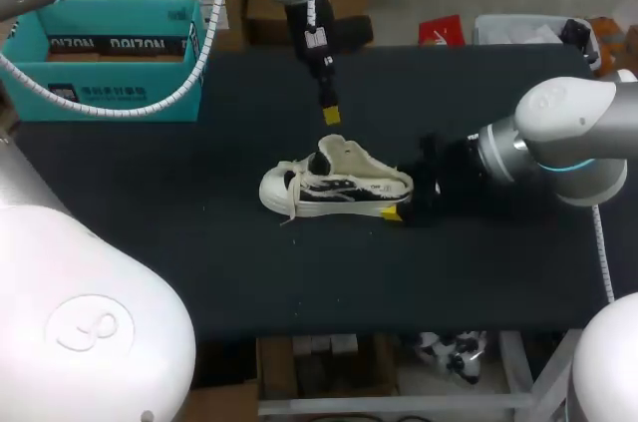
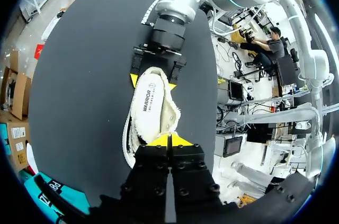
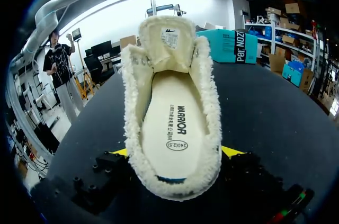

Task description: Open the shoe tongue, take the insole out of the shoe, put the insole back into the shoe, and pack the shoe into the shoebox

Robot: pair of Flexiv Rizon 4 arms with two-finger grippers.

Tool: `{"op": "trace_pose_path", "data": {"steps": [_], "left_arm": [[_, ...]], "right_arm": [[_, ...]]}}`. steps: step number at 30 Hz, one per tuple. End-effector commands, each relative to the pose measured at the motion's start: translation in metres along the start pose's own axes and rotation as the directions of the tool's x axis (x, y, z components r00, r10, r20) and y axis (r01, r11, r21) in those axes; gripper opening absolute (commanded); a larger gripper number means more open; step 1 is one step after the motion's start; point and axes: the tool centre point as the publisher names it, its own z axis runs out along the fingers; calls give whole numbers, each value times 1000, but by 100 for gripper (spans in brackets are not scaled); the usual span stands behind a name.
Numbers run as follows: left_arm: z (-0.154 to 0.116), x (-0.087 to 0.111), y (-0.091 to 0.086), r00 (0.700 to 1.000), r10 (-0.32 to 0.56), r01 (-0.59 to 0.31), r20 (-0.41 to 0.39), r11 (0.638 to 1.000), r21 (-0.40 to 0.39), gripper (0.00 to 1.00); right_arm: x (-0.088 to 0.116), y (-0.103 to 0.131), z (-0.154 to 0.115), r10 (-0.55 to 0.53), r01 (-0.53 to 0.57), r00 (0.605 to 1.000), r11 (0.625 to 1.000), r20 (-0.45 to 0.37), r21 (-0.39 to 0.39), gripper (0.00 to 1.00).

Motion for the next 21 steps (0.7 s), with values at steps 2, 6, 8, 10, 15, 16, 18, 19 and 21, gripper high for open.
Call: {"op": "trace_pose_path", "data": {"steps": [2,6,8,10,15,16,18,19,21], "left_arm": [[17,0,-8,999,2,1,50,998,-62,0],[31,-8,-13,997,13,-8,74,998,-65,0],[37,-12,-15,997,38,-34,73,998,-58,0],[45,-17,-17,996,61,-57,71,997,-56,0],[63,-32,-18,994,99,-95,53,993,-70,0],[65,-34,-18,993,105,-101,49,992,-74,0],[70,-38,-17,992,117,-114,39,990,-79,0],[72,-39,-17,992,125,-122,34,989,-82,0],[76,-42,-18,990,141,-138,27,987,-87,0]], "right_arm": [[-2,-5,4,-1,1,1000,1000,0,-3,0],[-2,-5,4,-1,1,1000,1000,0,-3,0],[-2,-5,4,-1,1,1000,1000,0,-3,0],[-2,-5,4,-1,1,1000,1000,0,-3,0],[-2,-5,4,-1,1,1000,1000,0,-3,0],[-2,-5,4,-1,1,1000,1000,0,-3,0],[-2,-5,4,-1,1,1000,1000,0,-3,0],[-2,-5,4,-1,1,1000,1000,0,-3,0],[-2,-5,4,-1,1,1000,1000,0,-3,0]]}}
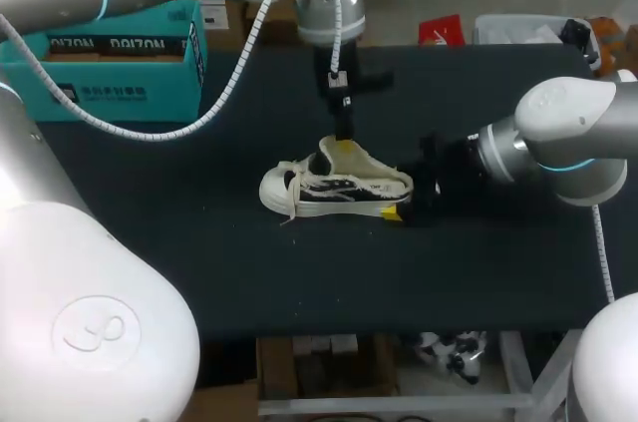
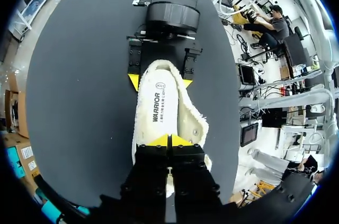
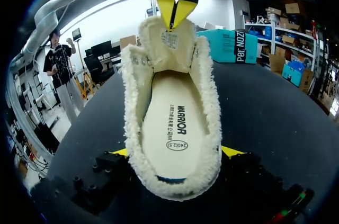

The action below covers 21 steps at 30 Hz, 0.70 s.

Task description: Open the shoe tongue, take the insole out of the shoe, put the insole back into the shoe, and pack the shoe into the shoebox

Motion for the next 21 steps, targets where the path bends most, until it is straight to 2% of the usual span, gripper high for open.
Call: {"op": "trace_pose_path", "data": {"steps": [1,7,18,21], "left_arm": [[11,-12,-6,999,20,-20,-28,1000,-10,0],[15,-12,-7,997,66,-67,-31,998,-16,0],[34,10,-2,990,141,-142,-11,988,-66,0],[40,12,-3,990,137,-136,11,988,-79,0]], "right_arm": [[-2,-5,4,-1,1,1000,1000,-1,-3,0],[-2,-5,4,-1,1,1000,1000,-1,-3,0],[-2,-5,4,-1,1,1000,1000,-1,-3,0],[-2,-5,4,-1,1,1000,1000,-1,-3,0]]}}
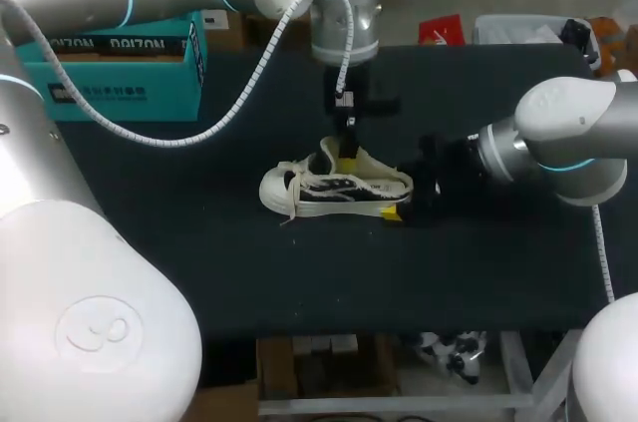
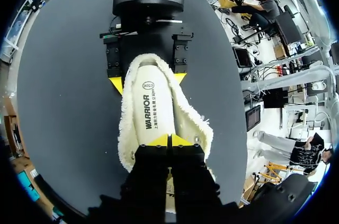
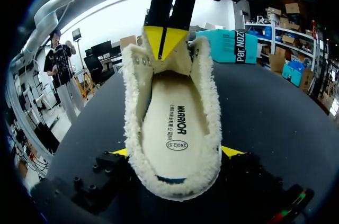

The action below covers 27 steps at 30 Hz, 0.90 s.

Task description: Open the shoe tongue, take the insole out of the shoe, put the insole back into the shoe, and pack the shoe into the shoebox

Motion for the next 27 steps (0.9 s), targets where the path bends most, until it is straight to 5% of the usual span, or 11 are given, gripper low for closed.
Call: {"op": "trace_pose_path", "data": {"steps": [1,27], "left_arm": [[11,6,-2,999,-11,12,35,1000,-11,0],[41,0,18,995,-40,45,95,998,-51,0]], "right_arm": [[-2,-5,4,-1,1,1000,1000,-1,-3,0],[-2,-5,4,-1,1,1000,1000,-1,-3,0]]}}
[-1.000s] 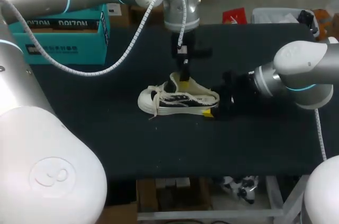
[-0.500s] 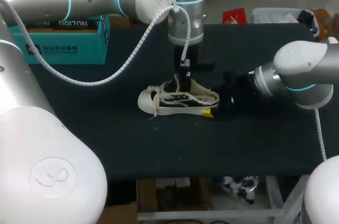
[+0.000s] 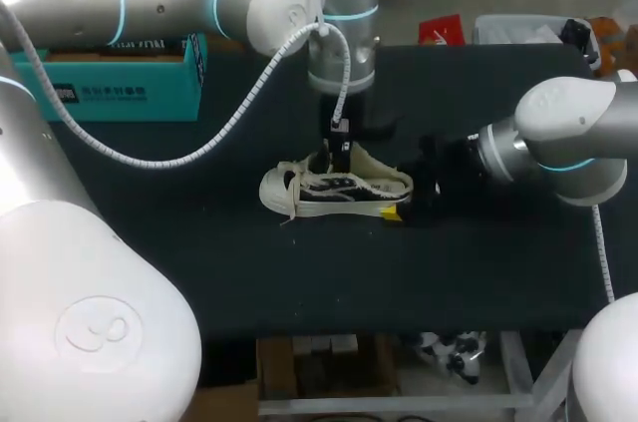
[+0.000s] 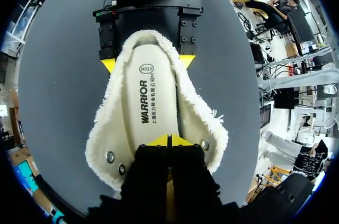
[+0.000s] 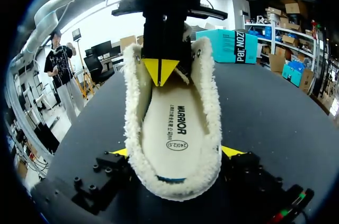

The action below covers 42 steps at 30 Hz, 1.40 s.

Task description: Open the shoe tongue, take the insole out of the shoe, put the insole back into the shoe, and pack the shoe into the shoebox

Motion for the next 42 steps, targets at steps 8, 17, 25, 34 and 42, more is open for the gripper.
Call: {"op": "trace_pose_path", "data": {"steps": [8,17,25,34,42], "left_arm": [[15,6,6,1000,-1,2,6,1000,-11,0],[29,11,8,998,-53,53,27,999,-11,0],[46,15,6,995,-89,90,50,996,-18,0],[56,11,6,985,-140,141,104,990,-2,0],[54,8,7,982,-150,148,113,989,28,0]], "right_arm": [[-2,-5,4,-1,1,1000,1000,-1,-3,0],[-2,-5,4,-1,1,1000,1000,-1,-3,0],[-2,-5,4,-1,1,1000,1000,-1,-3,0],[-2,-5,4,-1,1,1000,1000,-1,-3,0],[-2,-5,4,-1,1,1000,1000,-1,-3,0]]}}
